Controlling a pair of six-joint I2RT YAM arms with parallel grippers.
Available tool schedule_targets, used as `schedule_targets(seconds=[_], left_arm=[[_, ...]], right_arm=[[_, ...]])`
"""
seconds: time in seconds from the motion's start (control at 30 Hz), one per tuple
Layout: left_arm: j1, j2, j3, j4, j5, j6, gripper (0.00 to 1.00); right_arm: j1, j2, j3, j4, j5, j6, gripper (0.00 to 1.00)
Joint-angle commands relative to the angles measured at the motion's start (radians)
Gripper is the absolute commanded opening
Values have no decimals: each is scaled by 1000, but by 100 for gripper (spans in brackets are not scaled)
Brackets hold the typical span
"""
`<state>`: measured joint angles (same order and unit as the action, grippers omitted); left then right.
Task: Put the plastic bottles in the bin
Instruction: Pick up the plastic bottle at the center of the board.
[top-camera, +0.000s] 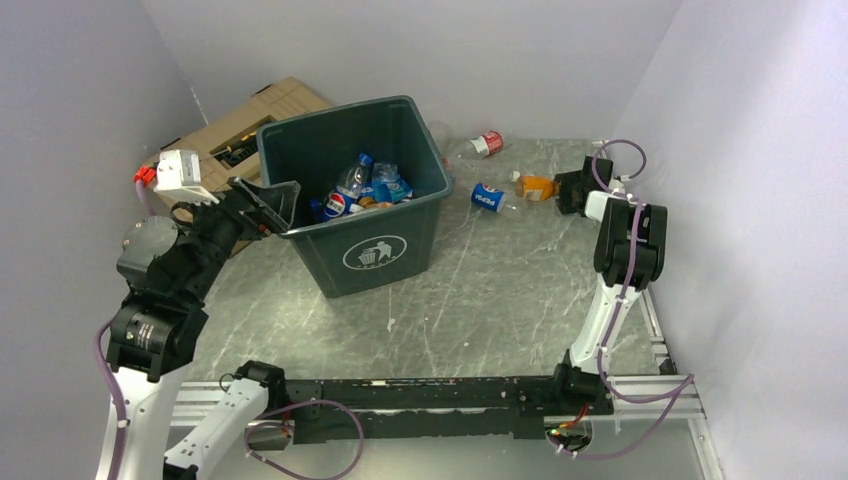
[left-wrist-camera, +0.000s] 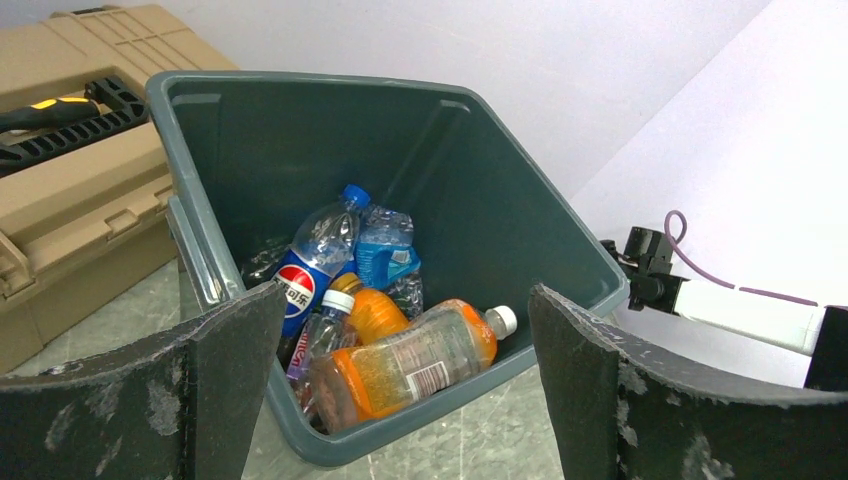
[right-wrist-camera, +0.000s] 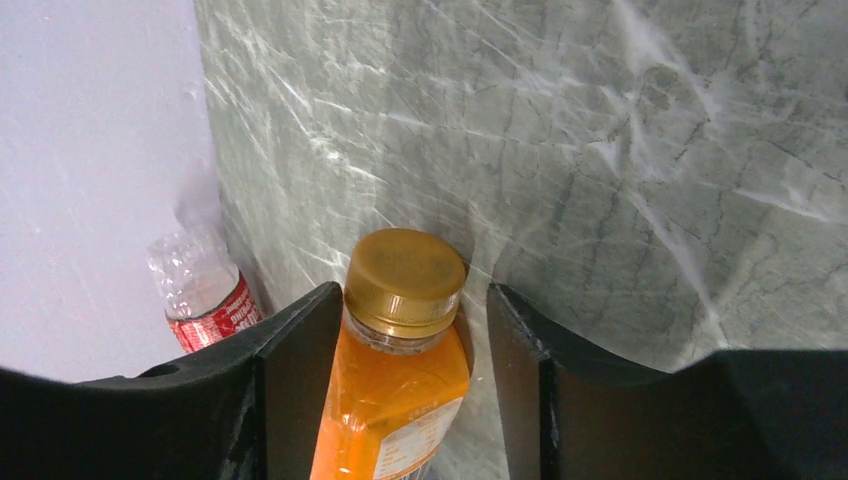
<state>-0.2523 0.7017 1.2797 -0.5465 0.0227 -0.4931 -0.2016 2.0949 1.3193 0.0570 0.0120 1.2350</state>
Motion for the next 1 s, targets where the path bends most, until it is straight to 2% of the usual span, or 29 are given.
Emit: schedule_targets(seconds=[0.0, 0.17, 0.33, 0.43, 0.5, 0.57, 0.73, 0.83, 0.97], left_arm=[[-2, -10, -2, 23, -20, -9, 96], [-2, -13, -9, 25, -19, -10, 97], [-2, -21, -10, 20, -20, -11, 96], [-2, -27, -9, 15, -20, -12, 96], [-2, -31, -8, 10, -20, -12, 96], [-2, -36, -5, 4, -20, -12, 96], [-2, -45, 6, 1, -18, -15, 96], [-2, -46, 19, -4, -14, -15, 97], [-2, -45, 29, 3, -7, -29, 96]], right_arm=[[4, 39, 4, -34, -7, 5, 57], [5, 40, -3, -37, -7, -1, 49], [4, 20, -30, -34, -6, -14, 36], [2, 2, -46, -27, -3, -18, 25], [2, -15, -58, -19, -3, -17, 15], [0, -34, -63, -25, -2, -19, 0], [-3, -120, -98, -29, 43, -19, 0], [-7, -222, -142, 1, 88, -22, 0], [-7, -363, -148, -41, 130, -20, 0]])
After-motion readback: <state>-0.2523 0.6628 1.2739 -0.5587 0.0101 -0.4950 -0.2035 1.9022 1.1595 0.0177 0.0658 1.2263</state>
